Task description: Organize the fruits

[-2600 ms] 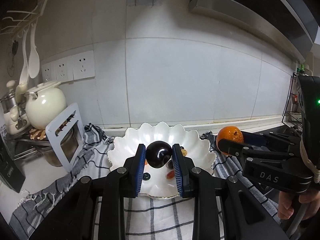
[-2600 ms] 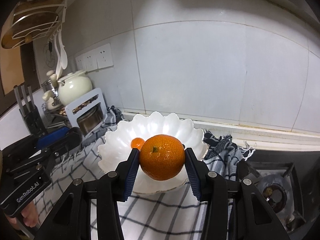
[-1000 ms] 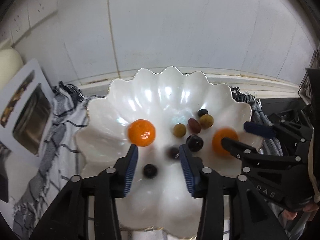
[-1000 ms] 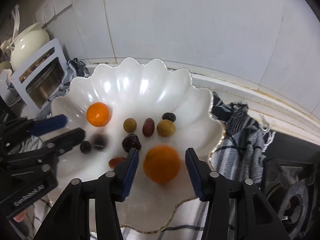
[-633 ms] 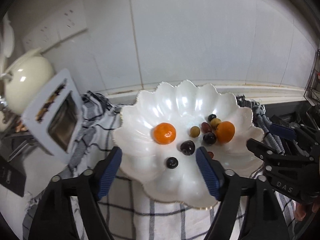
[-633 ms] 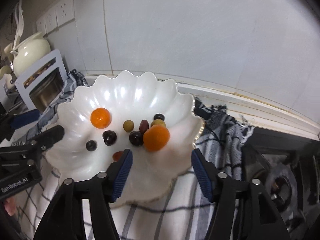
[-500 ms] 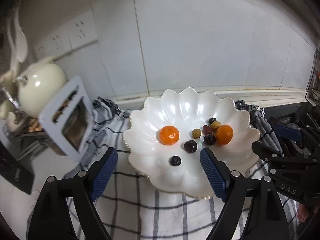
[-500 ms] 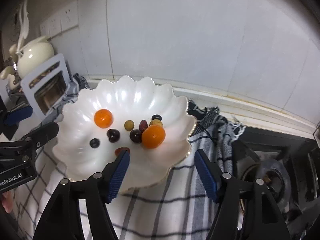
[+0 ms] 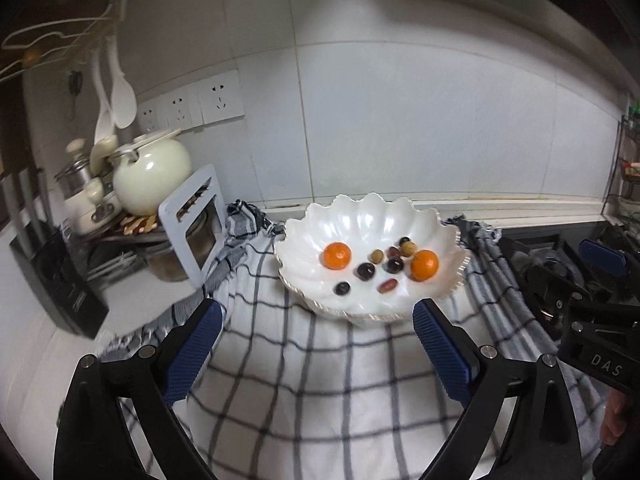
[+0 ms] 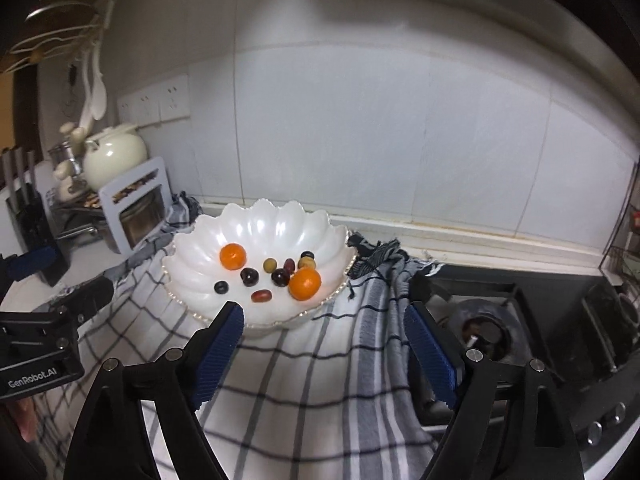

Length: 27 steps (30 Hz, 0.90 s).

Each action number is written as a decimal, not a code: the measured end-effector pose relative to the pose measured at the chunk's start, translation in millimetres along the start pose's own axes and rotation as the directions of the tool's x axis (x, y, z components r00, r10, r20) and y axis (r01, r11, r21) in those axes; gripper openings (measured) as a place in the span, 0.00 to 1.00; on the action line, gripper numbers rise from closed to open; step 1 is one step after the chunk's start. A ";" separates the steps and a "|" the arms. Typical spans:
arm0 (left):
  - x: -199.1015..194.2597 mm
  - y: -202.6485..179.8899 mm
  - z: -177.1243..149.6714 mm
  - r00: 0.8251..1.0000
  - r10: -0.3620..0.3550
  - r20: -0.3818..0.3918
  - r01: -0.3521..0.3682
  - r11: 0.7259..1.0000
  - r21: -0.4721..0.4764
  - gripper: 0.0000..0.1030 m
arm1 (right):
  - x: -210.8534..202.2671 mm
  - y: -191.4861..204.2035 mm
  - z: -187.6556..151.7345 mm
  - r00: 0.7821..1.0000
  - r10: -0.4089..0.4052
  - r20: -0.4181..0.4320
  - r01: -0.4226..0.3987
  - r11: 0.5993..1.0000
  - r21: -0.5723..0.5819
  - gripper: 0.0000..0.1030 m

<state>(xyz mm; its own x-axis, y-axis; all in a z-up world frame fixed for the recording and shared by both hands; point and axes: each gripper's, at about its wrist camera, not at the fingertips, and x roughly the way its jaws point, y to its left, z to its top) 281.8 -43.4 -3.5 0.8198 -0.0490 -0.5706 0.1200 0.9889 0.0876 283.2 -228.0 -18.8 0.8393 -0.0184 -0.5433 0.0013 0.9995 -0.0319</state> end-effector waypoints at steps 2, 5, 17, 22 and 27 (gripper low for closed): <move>-16.5 -1.7 -8.1 1.000 0.000 0.010 0.000 1.000 -0.016 0.96 | -19.0 -1.3 -7.1 1.000 -0.003 0.021 0.004 1.000 -0.009 0.81; -40.0 -4.9 -18.9 1.000 -0.003 0.029 0.004 0.999 -0.033 0.96 | -44.5 -3.3 -18.2 0.999 0.011 0.043 -0.011 1.000 -0.011 0.81; -133.7 -22.5 -59.1 0.995 0.001 0.102 0.004 0.999 -0.048 0.96 | -141.5 -10.8 -61.9 0.994 0.016 0.112 -0.016 1.000 -0.001 0.81; -169.4 -26.8 -72.5 0.990 0.006 0.143 -0.001 0.999 -0.041 0.99 | -175.6 -15.1 -75.6 0.991 0.018 0.135 -0.019 1.000 0.002 0.81; -197.7 -28.7 -85.0 0.987 0.008 0.161 -0.001 0.999 -0.042 0.99 | -203.9 -18.3 -89.4 0.990 0.020 0.141 -0.022 1.000 0.017 0.81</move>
<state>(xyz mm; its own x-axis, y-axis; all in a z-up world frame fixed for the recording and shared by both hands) 68.7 -50.2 37.4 0.9001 -0.0633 -0.4311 0.0954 0.9940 0.0534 63.5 -244.8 17.5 0.9074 0.0052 -0.4203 -0.0081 1.0000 -0.0051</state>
